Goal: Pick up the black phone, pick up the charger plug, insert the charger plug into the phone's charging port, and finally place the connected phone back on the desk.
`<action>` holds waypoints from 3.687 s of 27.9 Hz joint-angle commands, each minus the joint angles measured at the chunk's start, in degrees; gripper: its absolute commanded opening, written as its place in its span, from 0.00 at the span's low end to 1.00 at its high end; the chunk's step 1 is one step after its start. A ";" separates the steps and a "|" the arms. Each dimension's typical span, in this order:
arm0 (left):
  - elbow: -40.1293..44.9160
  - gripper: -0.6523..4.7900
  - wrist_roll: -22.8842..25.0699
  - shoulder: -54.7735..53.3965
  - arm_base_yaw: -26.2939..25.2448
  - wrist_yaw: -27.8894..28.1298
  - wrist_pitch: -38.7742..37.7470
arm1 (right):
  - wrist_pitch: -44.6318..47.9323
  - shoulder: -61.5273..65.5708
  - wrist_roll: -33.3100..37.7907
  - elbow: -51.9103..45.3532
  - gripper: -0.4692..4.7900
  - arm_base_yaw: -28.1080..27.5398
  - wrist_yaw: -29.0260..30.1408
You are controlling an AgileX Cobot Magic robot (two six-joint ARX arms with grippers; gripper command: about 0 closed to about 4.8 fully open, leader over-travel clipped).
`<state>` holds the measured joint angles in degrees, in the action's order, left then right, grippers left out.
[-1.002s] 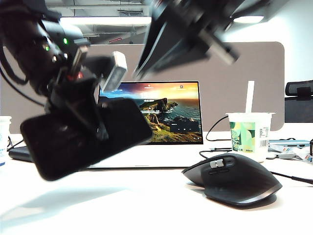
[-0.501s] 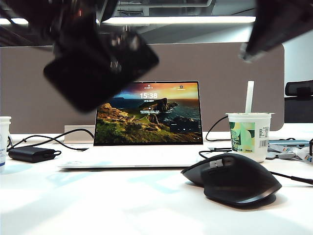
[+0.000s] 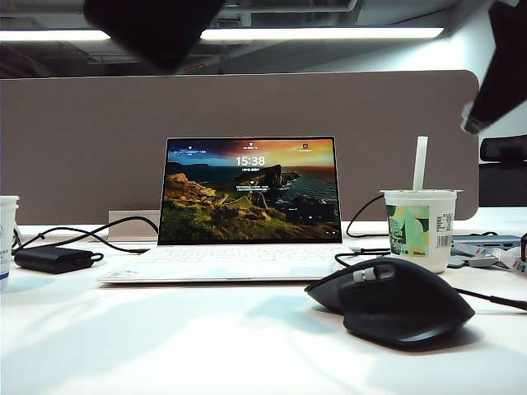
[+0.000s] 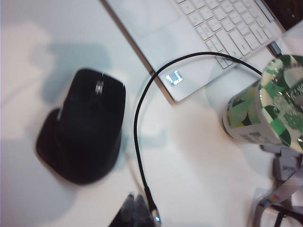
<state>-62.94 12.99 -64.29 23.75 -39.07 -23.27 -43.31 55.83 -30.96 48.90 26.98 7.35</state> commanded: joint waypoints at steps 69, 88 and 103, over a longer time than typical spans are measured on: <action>-0.39 0.11 -7.87 7.74 -0.09 -4.66 11.34 | 4.57 29.97 -25.99 0.13 0.47 -12.26 2.91; -0.39 0.11 -7.89 7.72 -0.09 -4.66 11.34 | 4.66 29.99 -26.10 -1.14 0.18 -11.21 -0.39; -0.39 0.11 -7.87 7.72 -0.09 -4.66 11.34 | 1.25 20.52 -16.65 6.54 0.08 -11.30 13.40</action>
<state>-62.94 5.28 -56.95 23.70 -43.09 -14.11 -41.91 77.78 -48.82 54.83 15.73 18.52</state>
